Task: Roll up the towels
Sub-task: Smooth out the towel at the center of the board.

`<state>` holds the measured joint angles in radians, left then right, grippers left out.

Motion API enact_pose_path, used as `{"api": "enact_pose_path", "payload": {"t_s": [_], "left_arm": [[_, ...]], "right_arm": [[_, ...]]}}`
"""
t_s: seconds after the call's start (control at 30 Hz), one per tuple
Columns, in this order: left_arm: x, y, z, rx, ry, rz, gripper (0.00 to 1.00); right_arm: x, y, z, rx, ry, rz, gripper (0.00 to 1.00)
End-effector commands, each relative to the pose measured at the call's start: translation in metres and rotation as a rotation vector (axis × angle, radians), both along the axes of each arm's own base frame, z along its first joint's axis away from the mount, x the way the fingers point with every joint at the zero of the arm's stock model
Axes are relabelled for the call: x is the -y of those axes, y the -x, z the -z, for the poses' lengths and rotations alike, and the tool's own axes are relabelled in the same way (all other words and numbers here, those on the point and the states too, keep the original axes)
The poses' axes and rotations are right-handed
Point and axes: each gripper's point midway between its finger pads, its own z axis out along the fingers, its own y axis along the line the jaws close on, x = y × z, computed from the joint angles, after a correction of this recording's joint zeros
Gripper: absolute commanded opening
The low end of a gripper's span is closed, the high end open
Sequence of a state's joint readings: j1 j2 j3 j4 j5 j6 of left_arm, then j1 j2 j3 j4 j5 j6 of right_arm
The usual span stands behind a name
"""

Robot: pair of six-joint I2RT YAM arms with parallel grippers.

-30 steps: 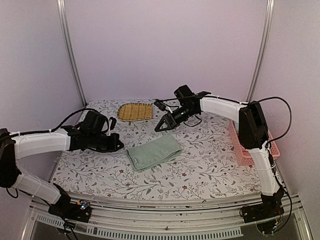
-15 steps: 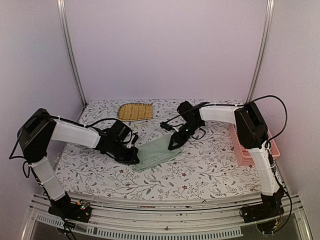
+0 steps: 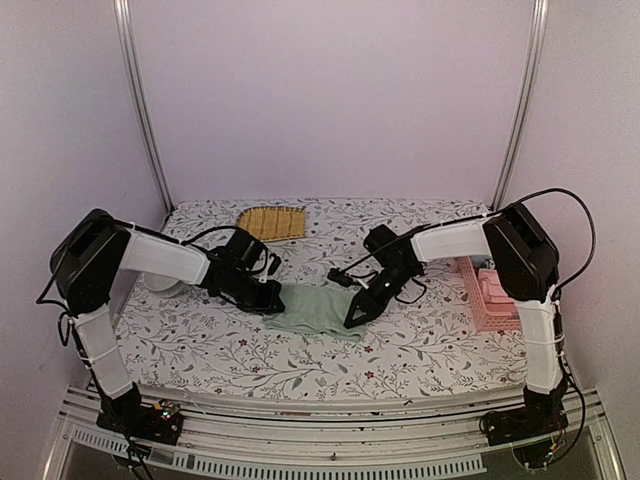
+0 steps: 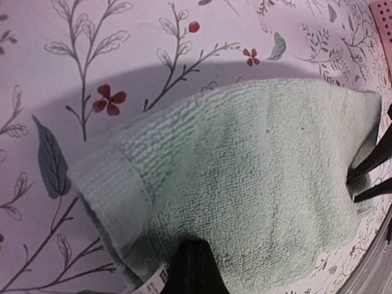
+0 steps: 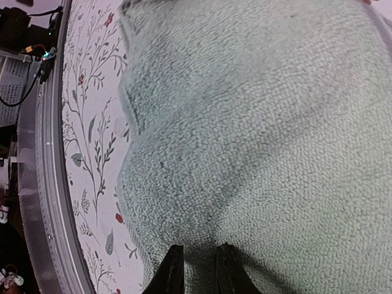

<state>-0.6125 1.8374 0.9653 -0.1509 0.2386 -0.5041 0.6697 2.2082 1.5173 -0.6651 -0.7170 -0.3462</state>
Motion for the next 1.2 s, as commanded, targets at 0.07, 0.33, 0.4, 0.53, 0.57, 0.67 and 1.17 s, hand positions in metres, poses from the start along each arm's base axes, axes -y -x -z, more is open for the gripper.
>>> {"api": "enact_pose_path", "payload": {"t_s": [0.07, 0.33, 0.4, 0.53, 0.57, 0.67, 1.17], "left_arm": [[0.005, 0.002, -0.010, 0.014, -0.019, 0.089, 0.00], [0.055, 0.009, -0.103, 0.222, 0.159, 0.271, 0.00], [0.079, 0.017, -0.110, 0.296, 0.222, 0.357, 0.00], [0.130, 0.034, -0.120, 0.411, 0.327, 0.484, 0.00], [0.141, 0.039, -0.121, 0.427, 0.340, 0.507, 0.00], [0.168, 0.055, -0.117, 0.477, 0.370, 0.568, 0.00], [0.214, 0.085, 0.005, 0.338, 0.204, 0.693, 0.00]], "right_arm": [[0.021, 0.017, -0.046, -0.064, -0.048, -0.020, 0.24], [0.038, -0.036, -0.086, 0.072, -0.091, 0.057, 0.27], [0.039, -0.040, -0.072, 0.092, -0.076, 0.055, 0.27], [0.035, -0.053, -0.056, 0.073, -0.071, 0.060, 0.22], [0.034, -0.055, -0.053, 0.056, -0.073, 0.066, 0.21], [0.032, -0.051, -0.047, 0.013, -0.083, 0.060, 0.20], [0.058, -0.038, 0.027, -0.108, 0.057, 0.146, 0.20]]}}
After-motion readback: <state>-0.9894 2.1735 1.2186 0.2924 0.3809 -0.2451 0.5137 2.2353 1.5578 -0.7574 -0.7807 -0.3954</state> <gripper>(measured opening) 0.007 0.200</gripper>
